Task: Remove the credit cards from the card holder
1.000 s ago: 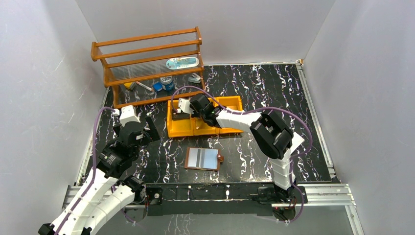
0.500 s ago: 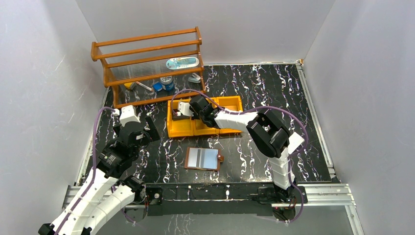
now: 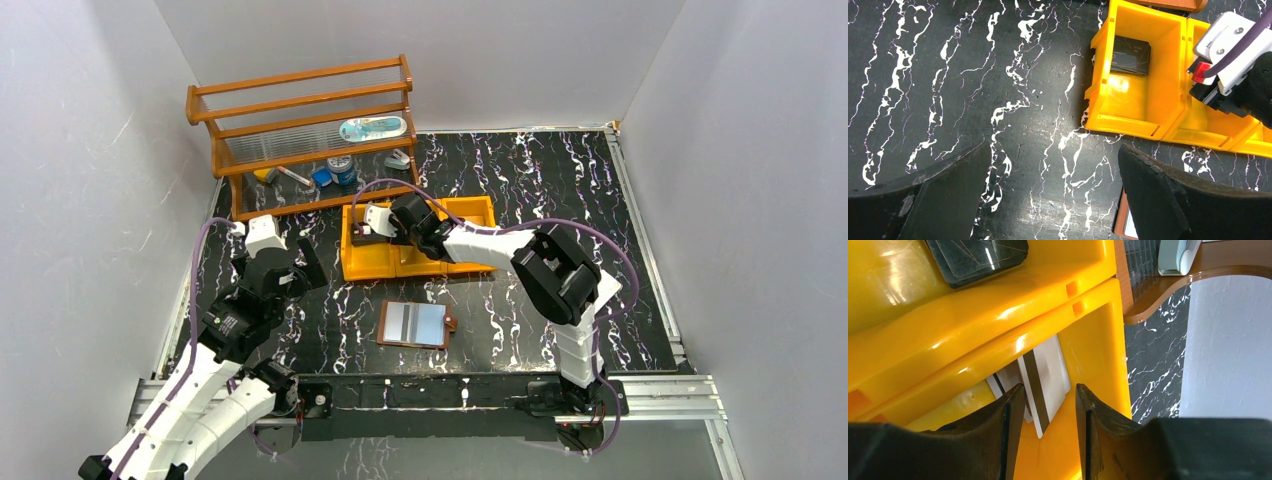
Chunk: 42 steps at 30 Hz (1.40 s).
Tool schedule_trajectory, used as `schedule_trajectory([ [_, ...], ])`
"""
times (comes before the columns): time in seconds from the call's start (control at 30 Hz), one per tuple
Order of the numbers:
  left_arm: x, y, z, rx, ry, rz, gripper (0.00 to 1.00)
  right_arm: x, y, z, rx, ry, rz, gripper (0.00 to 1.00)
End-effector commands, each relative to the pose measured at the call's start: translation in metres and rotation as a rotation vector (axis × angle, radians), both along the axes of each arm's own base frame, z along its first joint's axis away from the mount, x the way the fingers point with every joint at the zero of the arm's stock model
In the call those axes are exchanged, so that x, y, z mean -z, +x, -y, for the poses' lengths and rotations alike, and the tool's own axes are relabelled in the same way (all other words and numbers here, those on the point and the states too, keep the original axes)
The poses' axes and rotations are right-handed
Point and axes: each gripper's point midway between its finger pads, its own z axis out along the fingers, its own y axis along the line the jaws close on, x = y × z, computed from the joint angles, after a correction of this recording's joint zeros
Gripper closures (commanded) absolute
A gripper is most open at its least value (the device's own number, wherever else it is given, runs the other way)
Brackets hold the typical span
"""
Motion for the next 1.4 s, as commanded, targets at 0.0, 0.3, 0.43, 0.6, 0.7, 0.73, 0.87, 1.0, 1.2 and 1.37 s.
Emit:
schedule_trajectory([
  [0.0,0.002,0.000,-0.005,-0.025,0.015,-0.007,0.02,-0.039,0.000,-0.008,0.004,0.126,0.034,0.49],
  [0.3,0.003,0.000,-0.004,-0.022,0.019,-0.015,0.02,-0.068,-0.013,-0.012,0.022,0.289,0.003,0.44],
  [0.43,0.003,0.000,-0.004,-0.023,0.019,-0.016,0.02,-0.101,-0.026,-0.010,0.081,0.475,-0.018,0.42],
  [0.6,0.004,0.001,-0.005,-0.024,0.022,-0.017,0.02,-0.124,-0.065,-0.007,0.261,0.807,-0.255,0.36],
  [0.7,0.005,0.001,-0.004,-0.022,0.024,-0.022,0.02,-0.114,-0.094,-0.001,0.413,0.912,-0.465,0.32],
  [0.73,0.005,0.001,-0.003,-0.020,0.024,-0.023,0.02,-0.109,-0.105,0.000,0.444,0.930,-0.533,0.33],
  [0.87,0.008,0.003,-0.001,-0.007,0.028,-0.036,0.02,-0.092,-0.147,-0.003,0.528,0.974,-0.801,0.35],
  [1.0,0.012,0.006,0.004,0.012,0.034,-0.057,0.02,-0.075,-0.191,-0.008,0.594,1.125,-1.086,0.41],
  [1.2,0.017,0.006,0.014,0.067,0.025,-0.075,0.04,-0.045,-0.221,-0.014,0.707,1.128,-1.183,0.44],
  [1.37,0.023,0.006,0.036,0.189,-0.011,-0.096,0.09,-0.029,-0.237,-0.027,0.728,1.105,-1.230,0.47],
])
